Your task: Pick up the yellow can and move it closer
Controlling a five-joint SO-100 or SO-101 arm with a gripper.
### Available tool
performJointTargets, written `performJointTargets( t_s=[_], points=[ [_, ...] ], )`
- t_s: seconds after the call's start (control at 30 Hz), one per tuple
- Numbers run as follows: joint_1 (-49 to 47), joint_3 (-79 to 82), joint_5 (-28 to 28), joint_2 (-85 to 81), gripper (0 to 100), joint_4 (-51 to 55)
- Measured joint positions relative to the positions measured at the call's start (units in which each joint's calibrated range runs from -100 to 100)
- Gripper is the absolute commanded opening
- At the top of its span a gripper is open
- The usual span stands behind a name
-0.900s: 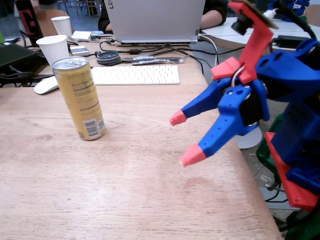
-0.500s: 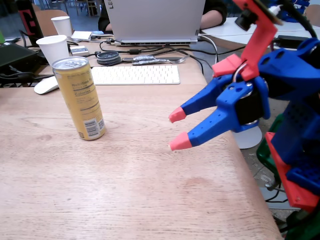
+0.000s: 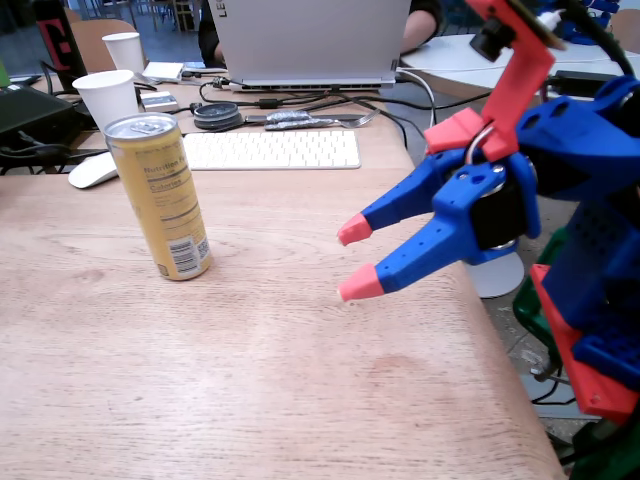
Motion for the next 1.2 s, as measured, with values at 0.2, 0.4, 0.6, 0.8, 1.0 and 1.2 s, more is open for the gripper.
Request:
performJointTargets(
  t_s=[0.2, 0.4, 0.6, 0.8, 1.0, 1.2],
  points=[
    [0.0, 0.0, 0.0, 0.0, 27, 0.0],
    [0.0, 0.0, 0.0, 0.0, 27, 0.0],
    [0.0, 0.0, 0.0, 0.0, 27, 0.0],
    [-0.56, 0.0, 0.0, 0.0, 27, 0.0],
    [-1.5, -0.36, 0.0, 0.0, 26, -0.17],
    [-1.22, -20.56, 0.0, 17.29, 26, -0.25]
  ],
)
